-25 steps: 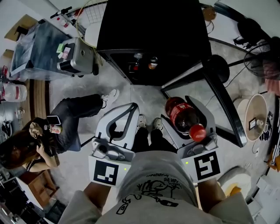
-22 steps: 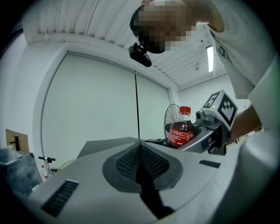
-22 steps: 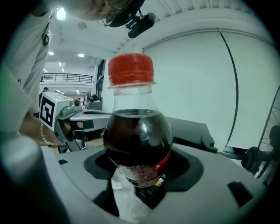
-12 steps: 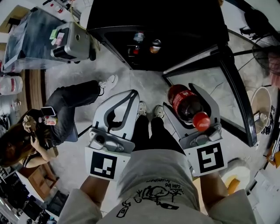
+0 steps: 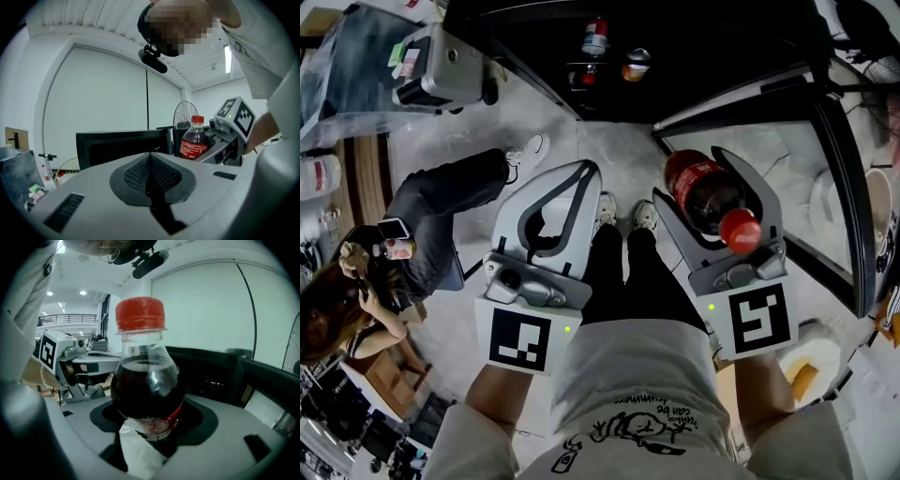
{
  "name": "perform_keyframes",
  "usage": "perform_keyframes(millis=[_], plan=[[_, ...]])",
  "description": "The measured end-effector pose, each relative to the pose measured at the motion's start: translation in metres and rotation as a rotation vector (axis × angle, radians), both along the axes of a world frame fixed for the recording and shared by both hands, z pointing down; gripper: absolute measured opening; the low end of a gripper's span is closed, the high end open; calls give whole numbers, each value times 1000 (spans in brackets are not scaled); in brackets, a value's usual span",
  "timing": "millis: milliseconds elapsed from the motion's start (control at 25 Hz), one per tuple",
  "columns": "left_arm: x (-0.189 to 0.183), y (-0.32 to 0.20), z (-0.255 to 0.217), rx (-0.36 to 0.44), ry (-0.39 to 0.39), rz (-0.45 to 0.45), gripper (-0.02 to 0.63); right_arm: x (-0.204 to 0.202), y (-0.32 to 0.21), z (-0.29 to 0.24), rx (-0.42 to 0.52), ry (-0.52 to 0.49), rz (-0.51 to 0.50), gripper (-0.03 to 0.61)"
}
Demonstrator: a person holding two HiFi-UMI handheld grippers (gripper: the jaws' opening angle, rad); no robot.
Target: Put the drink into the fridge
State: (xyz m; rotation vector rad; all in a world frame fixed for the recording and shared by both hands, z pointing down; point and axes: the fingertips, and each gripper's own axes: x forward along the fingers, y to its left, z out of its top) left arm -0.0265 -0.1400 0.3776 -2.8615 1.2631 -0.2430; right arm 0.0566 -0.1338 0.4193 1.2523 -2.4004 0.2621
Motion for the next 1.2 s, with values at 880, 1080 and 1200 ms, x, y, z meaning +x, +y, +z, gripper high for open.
perform_keyframes(millis=[880,1080,1200], plan=[[11,-32,84,-14,-24,-12,21,2,-33,98,-44,30,-1,314],[11,-40,98,-20,-19,-24,21,4,-42,115,-49,44,1,314],[13,-45,104,-9,-20,-28,21,5,-50,122,-46,51,6,314]])
